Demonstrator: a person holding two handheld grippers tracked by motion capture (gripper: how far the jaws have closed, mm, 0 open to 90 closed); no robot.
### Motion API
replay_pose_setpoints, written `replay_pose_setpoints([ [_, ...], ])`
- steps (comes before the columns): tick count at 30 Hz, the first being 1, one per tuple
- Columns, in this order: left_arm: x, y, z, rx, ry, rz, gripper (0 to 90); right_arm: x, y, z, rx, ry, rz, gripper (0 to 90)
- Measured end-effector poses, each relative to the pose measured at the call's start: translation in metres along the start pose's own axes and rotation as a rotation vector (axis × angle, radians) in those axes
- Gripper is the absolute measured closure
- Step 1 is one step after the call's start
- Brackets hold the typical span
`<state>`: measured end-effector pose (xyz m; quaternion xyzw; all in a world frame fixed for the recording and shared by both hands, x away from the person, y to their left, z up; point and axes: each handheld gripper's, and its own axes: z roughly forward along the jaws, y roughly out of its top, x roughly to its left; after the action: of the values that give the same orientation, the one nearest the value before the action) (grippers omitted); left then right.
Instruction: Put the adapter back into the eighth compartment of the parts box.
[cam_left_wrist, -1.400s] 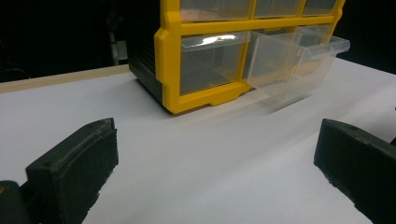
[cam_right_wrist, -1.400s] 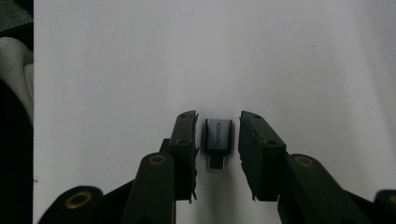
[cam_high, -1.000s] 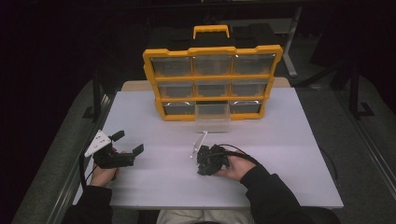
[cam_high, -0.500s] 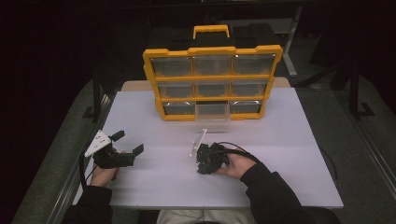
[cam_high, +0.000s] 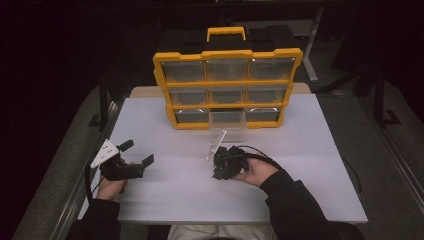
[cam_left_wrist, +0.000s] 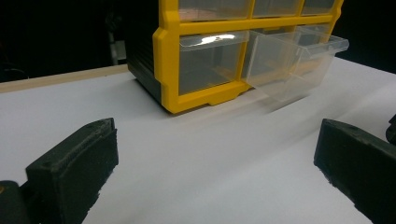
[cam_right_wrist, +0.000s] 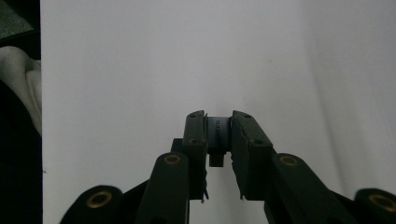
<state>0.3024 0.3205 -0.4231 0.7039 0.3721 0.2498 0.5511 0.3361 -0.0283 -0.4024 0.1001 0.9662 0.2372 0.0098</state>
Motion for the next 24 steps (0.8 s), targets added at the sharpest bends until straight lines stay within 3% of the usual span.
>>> replay_pose_setpoints([
  [24, 0.0, 0.0, 0.0, 0.0, 0.0, -0.004, 0.0, -0.014, 0.002, -0.038, -0.051, -0.059, 0.02, 74.5],
])
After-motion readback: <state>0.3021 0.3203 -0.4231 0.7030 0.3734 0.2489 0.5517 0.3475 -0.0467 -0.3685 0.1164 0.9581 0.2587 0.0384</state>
